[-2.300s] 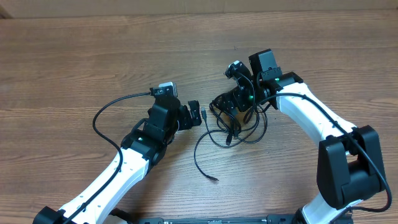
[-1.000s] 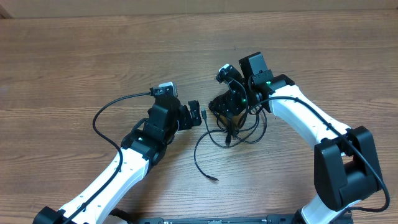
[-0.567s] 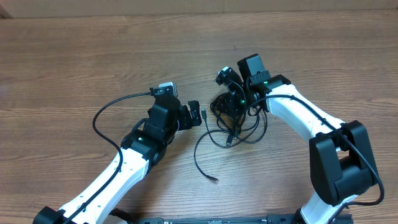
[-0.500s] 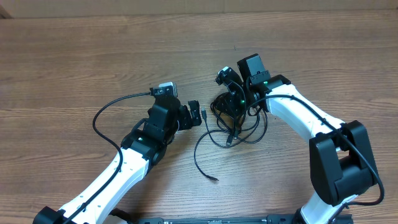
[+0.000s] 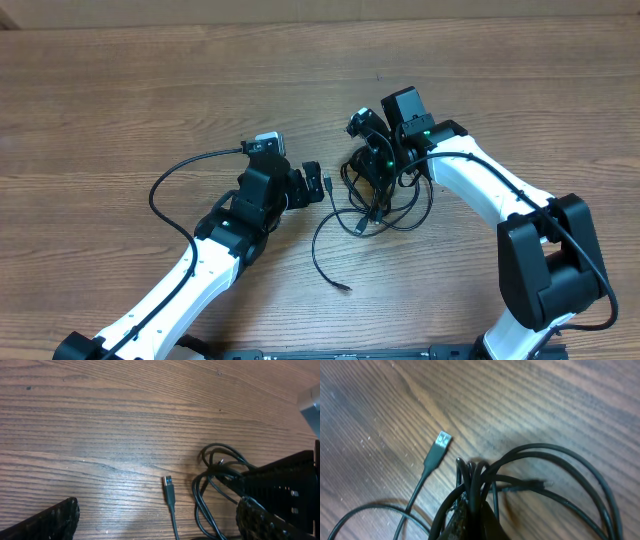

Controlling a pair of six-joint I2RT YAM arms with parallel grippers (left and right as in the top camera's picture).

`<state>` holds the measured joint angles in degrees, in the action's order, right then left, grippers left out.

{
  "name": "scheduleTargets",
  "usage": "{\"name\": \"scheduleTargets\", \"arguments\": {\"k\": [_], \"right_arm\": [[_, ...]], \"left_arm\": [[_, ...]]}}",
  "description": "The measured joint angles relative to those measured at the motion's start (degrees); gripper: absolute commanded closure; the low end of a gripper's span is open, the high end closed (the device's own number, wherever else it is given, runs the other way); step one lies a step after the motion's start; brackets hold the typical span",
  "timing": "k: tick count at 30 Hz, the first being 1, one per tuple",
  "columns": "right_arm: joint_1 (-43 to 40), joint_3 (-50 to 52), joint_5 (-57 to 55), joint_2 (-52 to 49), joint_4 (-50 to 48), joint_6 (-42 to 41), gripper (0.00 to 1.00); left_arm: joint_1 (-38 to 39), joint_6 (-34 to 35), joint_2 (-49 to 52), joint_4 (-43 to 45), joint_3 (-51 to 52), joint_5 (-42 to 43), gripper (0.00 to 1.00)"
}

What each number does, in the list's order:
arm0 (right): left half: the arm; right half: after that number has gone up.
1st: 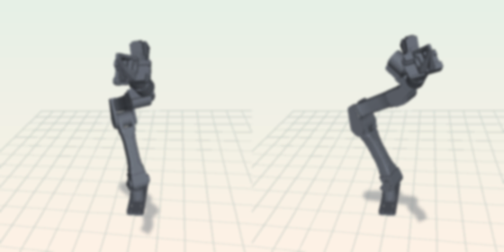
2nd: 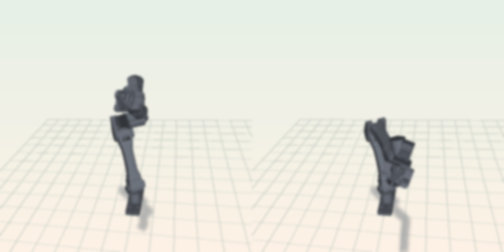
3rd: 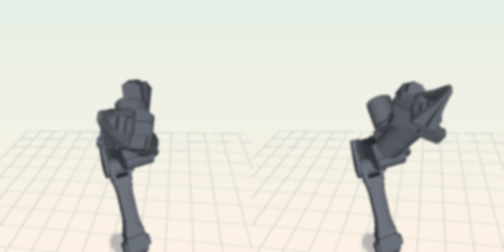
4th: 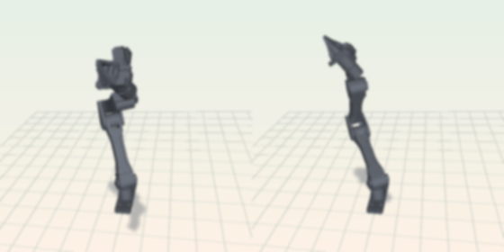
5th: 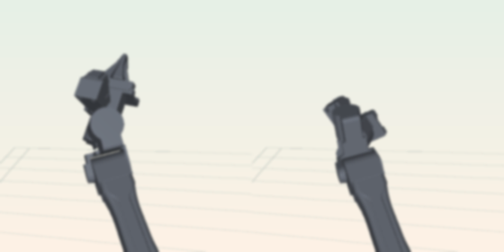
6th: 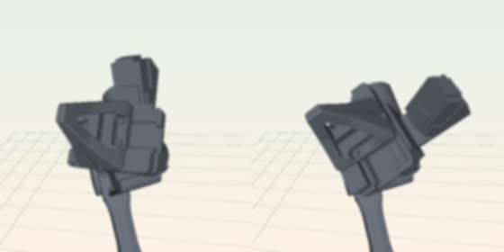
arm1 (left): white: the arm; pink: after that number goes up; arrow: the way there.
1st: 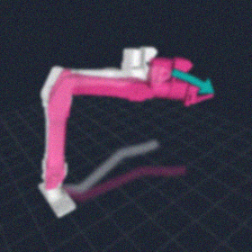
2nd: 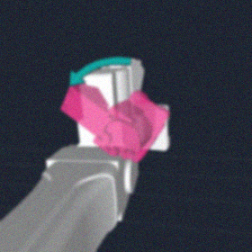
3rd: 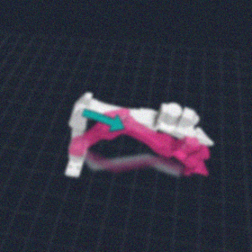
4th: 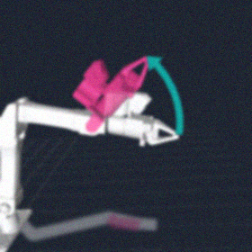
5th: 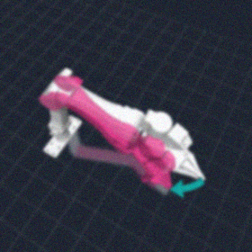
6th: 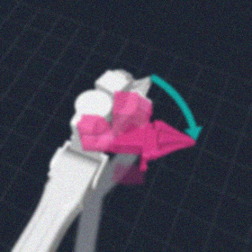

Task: Untangle cables
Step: 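Raise the right gripper high, lifting the cable bundle off the table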

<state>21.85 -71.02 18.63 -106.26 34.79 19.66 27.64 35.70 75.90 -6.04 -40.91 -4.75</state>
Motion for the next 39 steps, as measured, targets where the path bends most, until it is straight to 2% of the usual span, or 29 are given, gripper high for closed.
{"name": "scheduleTargets", "arguments": {"k": [7,18,23,30,39], "right_arm": [[0.0,-5.6,-0.2,-0.3,8.8,-1.3,0.96],[0.0,-26.3,-3.2,-0.4,23.6,-1.7,0.96],[0.0,-31.8,-3.8,-0.4,25.7,-3.9,0.96],[0.0,-34.3,-3.9,-0.4,20.6,-16.0,0.96],[0.0,-34.3,-3.9,-0.4,14.0,-37.3,0.96]], "left_arm": [[0.0,0.0,0.0,0.0,0.0,0.0,0.0],[0.0,0.0,0.0,0.0,0.0,0.0,0.0],[0.0,0.0,0.0,0.0,0.0,0.0,0.0],[0.0,0.0,0.0,0.0,0.0,-0.1,0.0],[0.0,0.0,0.0,0.0,0.0,-0.5,0.0]]}}
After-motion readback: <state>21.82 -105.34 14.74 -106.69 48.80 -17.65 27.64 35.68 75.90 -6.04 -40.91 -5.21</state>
